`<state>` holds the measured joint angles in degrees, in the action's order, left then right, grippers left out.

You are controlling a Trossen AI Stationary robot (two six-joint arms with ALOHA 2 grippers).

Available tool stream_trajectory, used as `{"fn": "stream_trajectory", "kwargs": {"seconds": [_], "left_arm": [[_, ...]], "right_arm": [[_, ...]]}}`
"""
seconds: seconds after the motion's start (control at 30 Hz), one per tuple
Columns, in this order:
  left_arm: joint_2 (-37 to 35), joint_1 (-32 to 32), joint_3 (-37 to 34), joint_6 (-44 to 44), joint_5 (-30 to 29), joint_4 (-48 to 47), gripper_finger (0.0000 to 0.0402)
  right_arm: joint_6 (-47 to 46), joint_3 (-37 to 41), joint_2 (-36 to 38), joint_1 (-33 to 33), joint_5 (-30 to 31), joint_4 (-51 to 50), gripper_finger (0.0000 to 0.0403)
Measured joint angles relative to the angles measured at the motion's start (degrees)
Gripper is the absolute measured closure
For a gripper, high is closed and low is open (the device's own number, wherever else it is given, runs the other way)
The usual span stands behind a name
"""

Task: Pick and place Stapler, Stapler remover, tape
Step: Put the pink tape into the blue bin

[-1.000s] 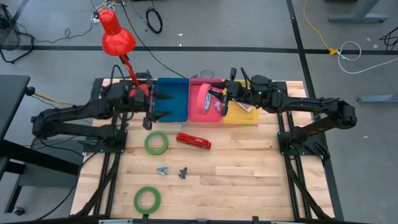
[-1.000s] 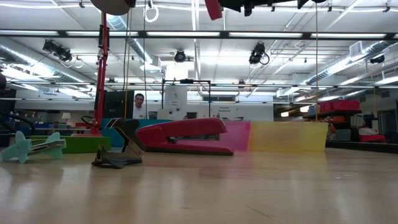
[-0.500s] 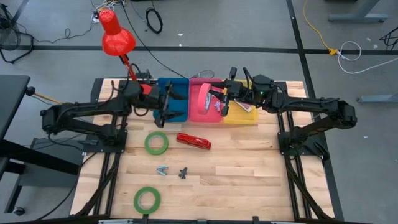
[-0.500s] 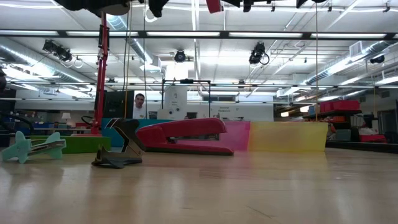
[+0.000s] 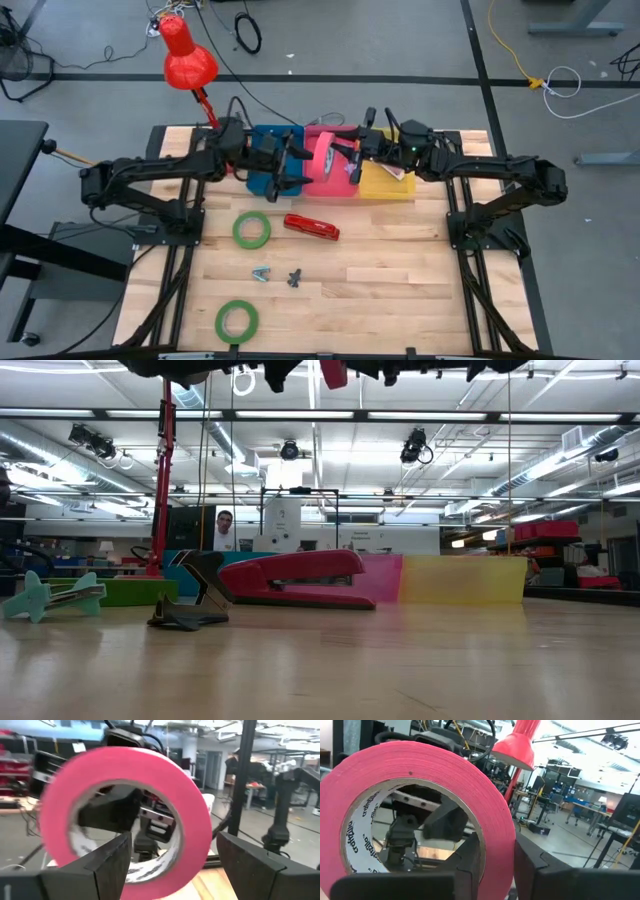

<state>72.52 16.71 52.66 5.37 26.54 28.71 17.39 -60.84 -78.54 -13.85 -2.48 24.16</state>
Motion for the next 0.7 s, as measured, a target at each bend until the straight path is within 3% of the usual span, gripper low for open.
{"fn": "stream_trajectory", "kwargs": {"seconds": [0.37,0.7], "left_arm": [[4.4,-0.2,3.2,-1.8,2.3,-1.7,0.011],[4.4,-0.2,3.2,-2.2,4.9,-1.6,0.0197]], "right_arm": [[-0.4,0.0,0.0,-0.7,0.0,-0.9,0.0325],[-0.4,0.0,0.0,-0.7,0.0,-1.2,0.0325]]}}
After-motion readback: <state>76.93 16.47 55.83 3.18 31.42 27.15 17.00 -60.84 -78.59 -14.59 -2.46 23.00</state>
